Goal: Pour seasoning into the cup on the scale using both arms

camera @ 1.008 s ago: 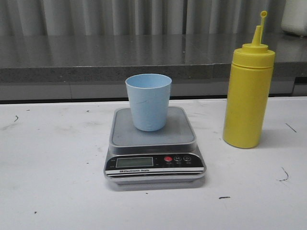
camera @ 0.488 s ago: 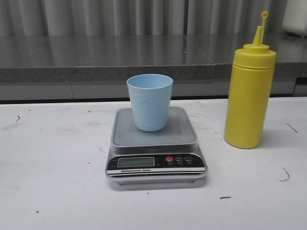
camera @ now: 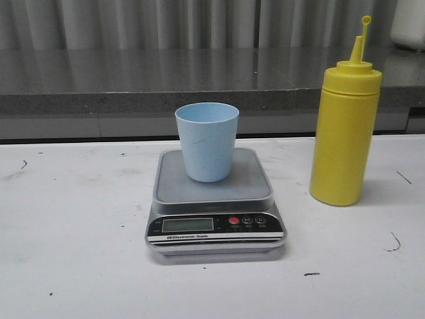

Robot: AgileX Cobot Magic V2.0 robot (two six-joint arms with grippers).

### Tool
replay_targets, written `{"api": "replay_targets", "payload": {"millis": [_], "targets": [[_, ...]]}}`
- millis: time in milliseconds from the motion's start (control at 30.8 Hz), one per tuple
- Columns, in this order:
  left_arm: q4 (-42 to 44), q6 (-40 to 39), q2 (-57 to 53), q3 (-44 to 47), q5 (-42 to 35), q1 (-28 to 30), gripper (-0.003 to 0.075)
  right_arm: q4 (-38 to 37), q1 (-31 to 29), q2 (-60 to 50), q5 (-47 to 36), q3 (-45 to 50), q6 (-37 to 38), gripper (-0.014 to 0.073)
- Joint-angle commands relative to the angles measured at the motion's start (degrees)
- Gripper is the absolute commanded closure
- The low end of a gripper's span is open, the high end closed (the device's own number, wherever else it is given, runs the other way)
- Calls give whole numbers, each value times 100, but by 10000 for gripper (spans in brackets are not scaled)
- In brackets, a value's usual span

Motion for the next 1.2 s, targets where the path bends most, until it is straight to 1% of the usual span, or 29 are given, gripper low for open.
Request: {"api": "replay_targets", "payload": {"millis": [0, 1073, 1106, 1171], "targets": [[-48, -63, -101, 142, -425, 12, 740, 1, -17, 50, -402, -146, -66, 717], [-48, -63, -101, 142, -425, 12, 740, -3, -25, 50, -423, -146, -66, 717], [-48, -63, -101, 142, -425, 12, 740, -21, -31, 44, -414, -146, -66, 717], [-48, -63, -101, 142, -425, 12, 740, -301, -77, 45, -409, -146, 8, 717]]}}
